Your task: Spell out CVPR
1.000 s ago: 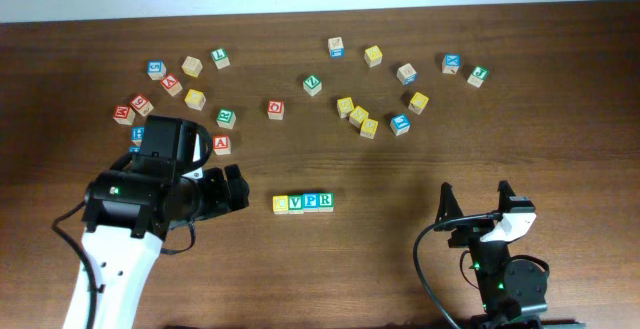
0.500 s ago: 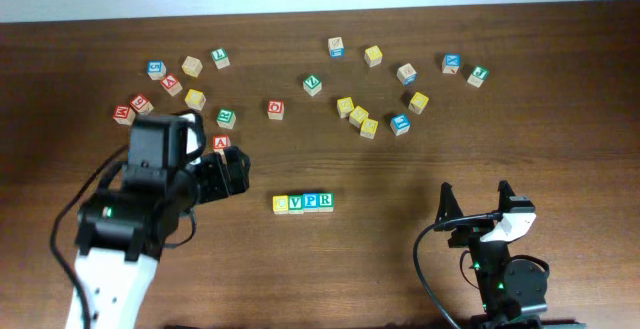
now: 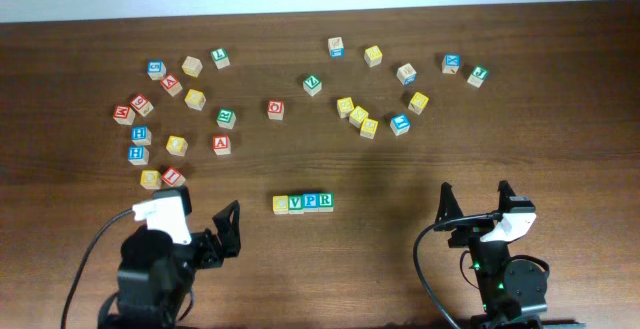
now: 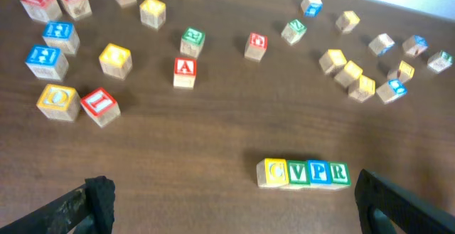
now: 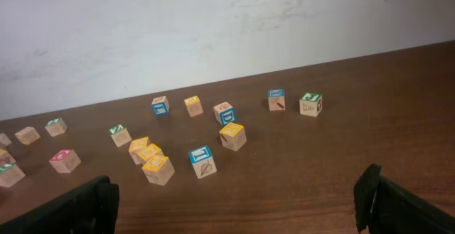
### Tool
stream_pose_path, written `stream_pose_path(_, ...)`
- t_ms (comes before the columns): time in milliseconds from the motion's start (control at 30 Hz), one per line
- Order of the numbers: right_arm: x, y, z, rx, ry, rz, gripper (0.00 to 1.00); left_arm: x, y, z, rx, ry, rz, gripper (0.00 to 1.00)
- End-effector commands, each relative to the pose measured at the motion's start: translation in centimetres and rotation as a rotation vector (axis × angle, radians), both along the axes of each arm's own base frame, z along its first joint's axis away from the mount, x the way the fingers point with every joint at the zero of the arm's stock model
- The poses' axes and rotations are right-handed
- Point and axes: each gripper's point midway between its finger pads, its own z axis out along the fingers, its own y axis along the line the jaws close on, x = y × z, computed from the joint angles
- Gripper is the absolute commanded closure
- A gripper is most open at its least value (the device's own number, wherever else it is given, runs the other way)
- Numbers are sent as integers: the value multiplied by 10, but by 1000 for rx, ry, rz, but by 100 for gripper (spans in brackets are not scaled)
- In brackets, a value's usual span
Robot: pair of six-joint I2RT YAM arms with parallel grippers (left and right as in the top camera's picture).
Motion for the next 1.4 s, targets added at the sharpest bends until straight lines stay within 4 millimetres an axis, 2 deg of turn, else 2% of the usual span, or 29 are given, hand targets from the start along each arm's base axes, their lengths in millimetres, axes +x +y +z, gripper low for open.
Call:
stream_pose_path(0, 0, -2, -3, -12, 4, -6, 2, -6, 7, -7, 35, -50, 16, 1)
stream_pose_path(133, 0, -2, -3, -11, 4, -6, 1, -6, 7, -19, 65, -85, -4, 1)
stream_pose_path(300, 0, -2, -3, -11, 4, -6, 2, -6, 8, -3, 180, -258, -65, 1)
stream_pose_path(500, 0, -2, -3, -12, 4, -6, 2, -2, 23, -8, 178, -313, 11, 1)
stream_pose_path(700, 0, -2, -3, -12, 4, -6, 1, 12, 31, 1, 139, -472, 81, 1)
stream_pose_path(800, 0, -2, -3, -12, 4, -6, 1, 19, 35, -3, 111, -522, 113, 1)
stream_pose_path(1033, 0, -2, -3, -11, 4, -6, 2, 28, 46, -25, 105, -541, 164, 1)
stream_pose_path(1167, 0, -2, -3, -12, 4, -6, 2, 27, 51, -30, 113, -520, 184, 1)
stream_pose_path(1367, 0, -2, -3, -11, 4, -6, 2, 27, 51, -35, 247, -504, 128, 1)
